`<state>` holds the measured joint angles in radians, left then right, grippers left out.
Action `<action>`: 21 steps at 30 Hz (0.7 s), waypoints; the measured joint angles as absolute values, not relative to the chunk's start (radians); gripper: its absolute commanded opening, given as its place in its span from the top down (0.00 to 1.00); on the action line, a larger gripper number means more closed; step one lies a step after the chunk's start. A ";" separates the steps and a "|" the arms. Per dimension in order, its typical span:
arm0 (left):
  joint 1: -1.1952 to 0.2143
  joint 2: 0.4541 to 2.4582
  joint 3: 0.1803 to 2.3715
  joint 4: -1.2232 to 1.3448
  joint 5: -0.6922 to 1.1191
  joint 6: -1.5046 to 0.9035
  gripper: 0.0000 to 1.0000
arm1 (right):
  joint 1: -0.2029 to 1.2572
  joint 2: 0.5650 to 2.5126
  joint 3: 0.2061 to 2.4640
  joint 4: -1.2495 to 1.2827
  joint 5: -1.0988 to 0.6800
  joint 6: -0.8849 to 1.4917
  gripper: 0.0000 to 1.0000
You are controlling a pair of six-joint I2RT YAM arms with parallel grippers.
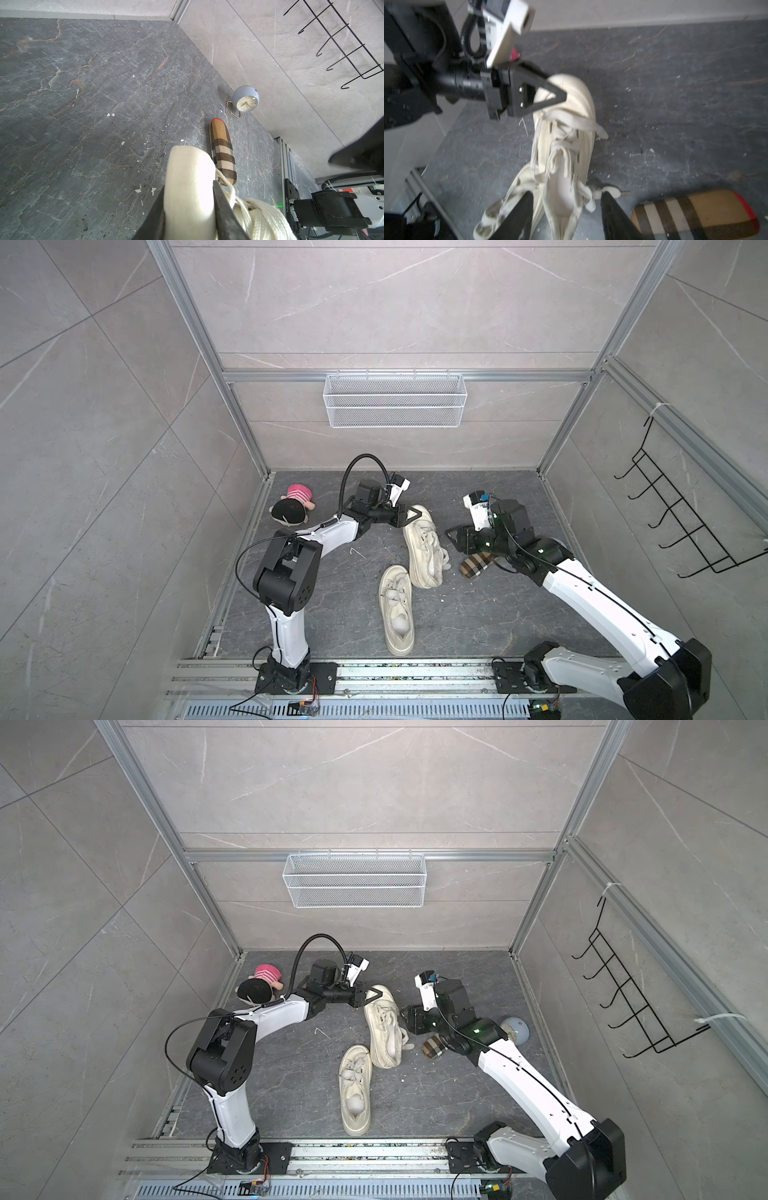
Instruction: Remove the insole from the shoe
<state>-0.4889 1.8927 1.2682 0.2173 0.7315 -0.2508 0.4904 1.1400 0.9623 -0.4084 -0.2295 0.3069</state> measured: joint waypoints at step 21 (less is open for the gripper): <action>-0.491 1.888 1.268 0.209 0.730 -0.234 1.00 | 0.647 1.454 0.858 -0.184 -0.102 0.440 0.72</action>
